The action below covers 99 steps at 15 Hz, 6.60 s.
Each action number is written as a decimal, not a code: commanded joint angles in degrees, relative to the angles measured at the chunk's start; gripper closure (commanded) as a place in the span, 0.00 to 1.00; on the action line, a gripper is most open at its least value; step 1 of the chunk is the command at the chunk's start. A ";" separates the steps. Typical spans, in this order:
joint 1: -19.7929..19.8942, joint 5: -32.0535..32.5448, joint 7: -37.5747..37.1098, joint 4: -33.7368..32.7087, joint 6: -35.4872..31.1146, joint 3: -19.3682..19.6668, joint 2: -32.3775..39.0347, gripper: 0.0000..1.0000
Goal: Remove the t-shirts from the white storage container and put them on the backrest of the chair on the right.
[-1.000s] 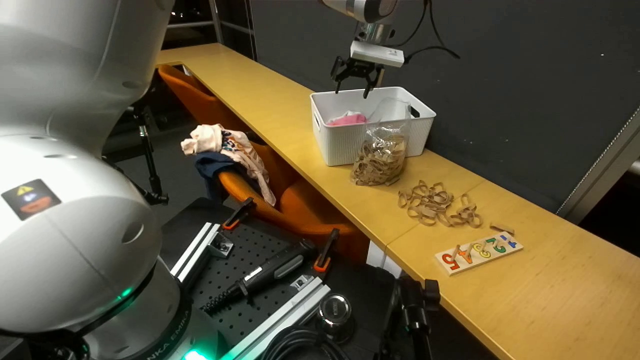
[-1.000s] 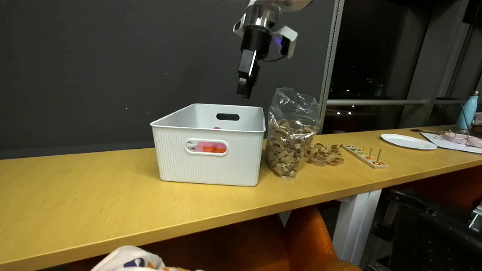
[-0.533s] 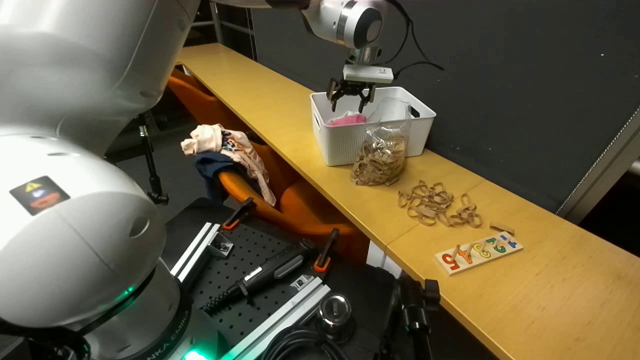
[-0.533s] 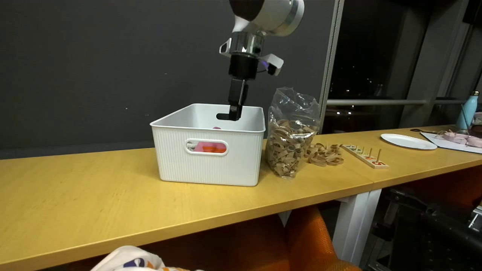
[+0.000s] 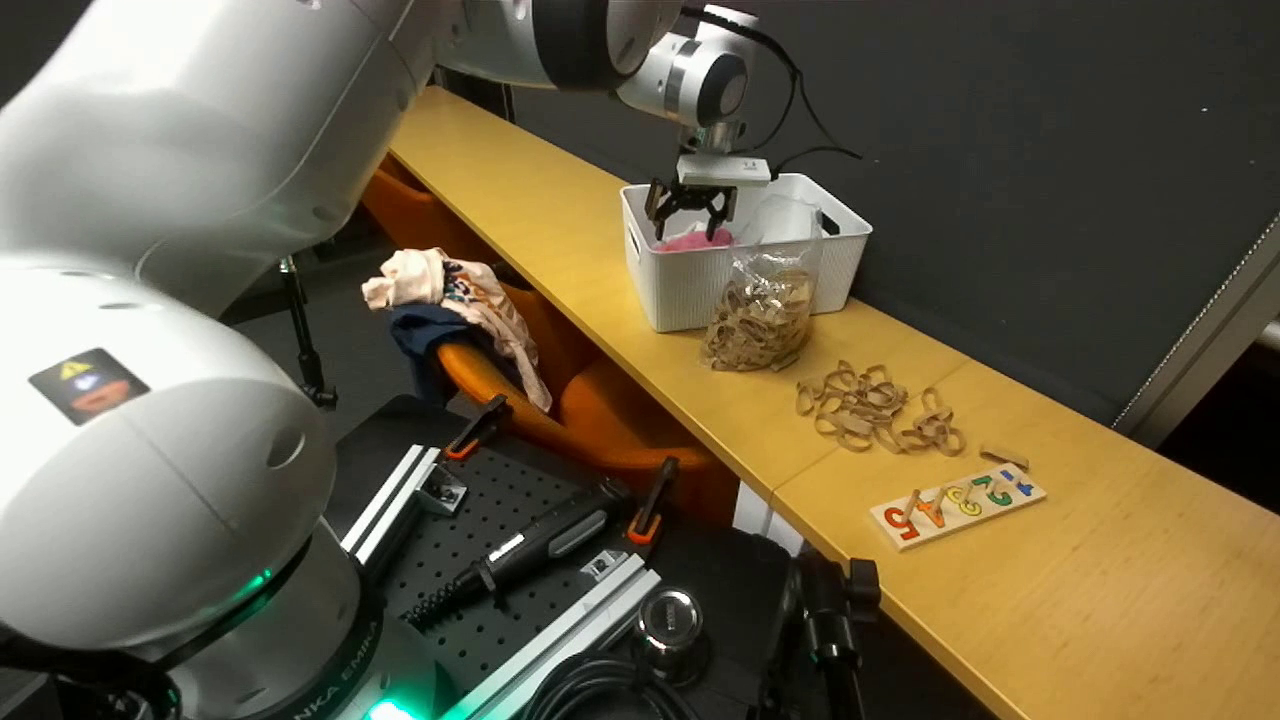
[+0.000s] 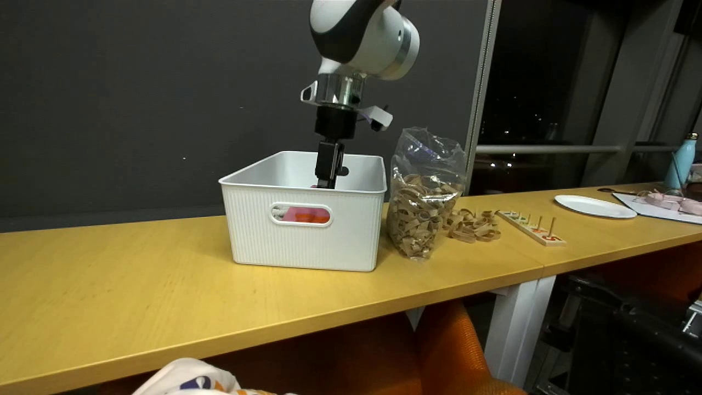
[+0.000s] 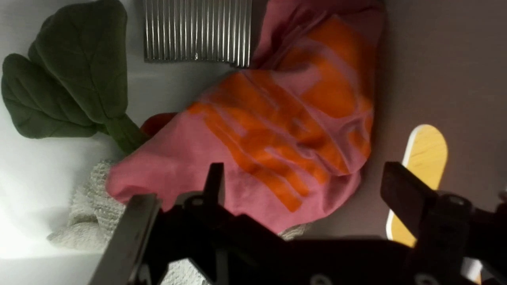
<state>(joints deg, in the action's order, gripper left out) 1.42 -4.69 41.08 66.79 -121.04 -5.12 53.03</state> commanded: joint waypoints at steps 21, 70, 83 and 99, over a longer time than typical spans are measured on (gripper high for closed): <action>-0.60 1.96 -0.12 -26.15 8.78 0.68 16.93 0.80; -8.77 -4.78 0.15 32.53 13.24 -9.63 -36.08 1.00; -14.59 0.54 4.01 19.38 27.14 -11.77 -22.33 1.00; -21.05 3.70 9.86 7.21 47.27 -13.38 -10.82 0.53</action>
<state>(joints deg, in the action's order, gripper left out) -18.72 -2.45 50.82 79.38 -77.64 -18.09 39.01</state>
